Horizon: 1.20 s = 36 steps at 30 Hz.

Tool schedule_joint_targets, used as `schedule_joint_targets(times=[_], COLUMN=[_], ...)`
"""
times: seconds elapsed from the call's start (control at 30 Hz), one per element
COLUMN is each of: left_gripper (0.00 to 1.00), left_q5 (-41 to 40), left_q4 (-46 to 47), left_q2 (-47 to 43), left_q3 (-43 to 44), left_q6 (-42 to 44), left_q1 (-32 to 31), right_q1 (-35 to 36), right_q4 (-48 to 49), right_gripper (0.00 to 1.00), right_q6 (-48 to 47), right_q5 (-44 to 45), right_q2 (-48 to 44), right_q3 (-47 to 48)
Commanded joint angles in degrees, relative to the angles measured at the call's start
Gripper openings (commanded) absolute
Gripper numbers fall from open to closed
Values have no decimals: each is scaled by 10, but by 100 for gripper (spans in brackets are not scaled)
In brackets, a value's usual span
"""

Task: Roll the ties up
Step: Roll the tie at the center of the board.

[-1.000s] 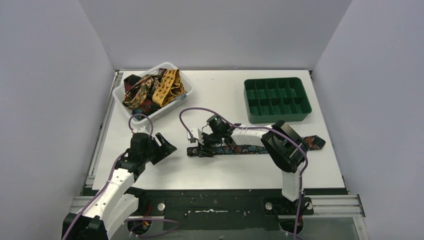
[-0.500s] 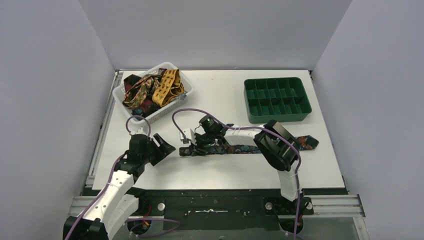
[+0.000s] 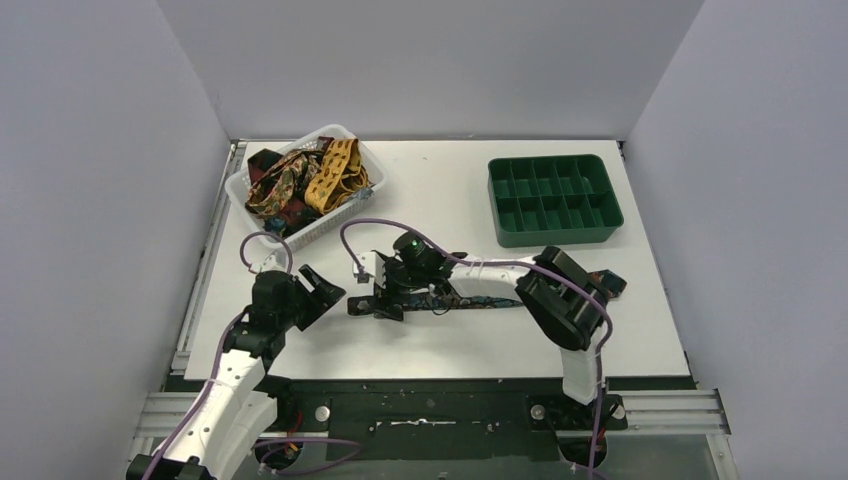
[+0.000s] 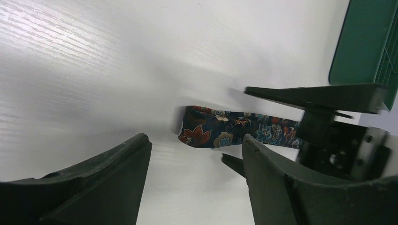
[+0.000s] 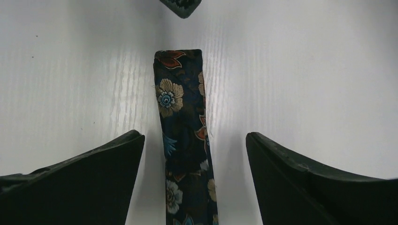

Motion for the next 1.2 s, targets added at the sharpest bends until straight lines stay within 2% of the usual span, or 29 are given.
schedule_joint_targets(times=[0.0,0.1,0.13,0.17,0.23,0.3,0.4,0.43,0.5,0.57,0.7,1.17], left_gripper=[69,70,71,71,71,71,72,72,72,72,72,68], left_q5=[3,16,19,23,30,33,34,36,41,49,70,96], left_q4=[19,34,38,45,54,60,62,64,73,81,102,126], left_q2=[0,4,6,7,10,12,13,13,15,16,27,56], left_q3=[3,-5,-8,-12,-18,-24,-30,-32,-37,-41,-49,-47], left_q6=[-1,2,1,1,-1,-3,-4,-5,-9,-10,-11,-7], left_q1=[6,7,8,9,9,10,12,12,13,13,14,17], right_q1=[2,-2,-6,-11,-34,-71,-90,-85,-75,-67,-48,-38], right_q4=[94,157,180,189,118,57,72,94,114,137,77,28], right_gripper=[84,88,92,98,100,100,100,96,82,69,50,34], right_q6=[62,146,192,271,431,497,641,681,750,768,754,752], right_q5=[65,122,159,207,278,195,112,108,117,93,108,105], right_q2=[-126,-194,-215,-235,-256,-247,-216,-212,-192,-167,-138,-82], right_q3=[-42,-102,-122,-137,-132,-114,-128,-143,-158,-155,-112,-67])
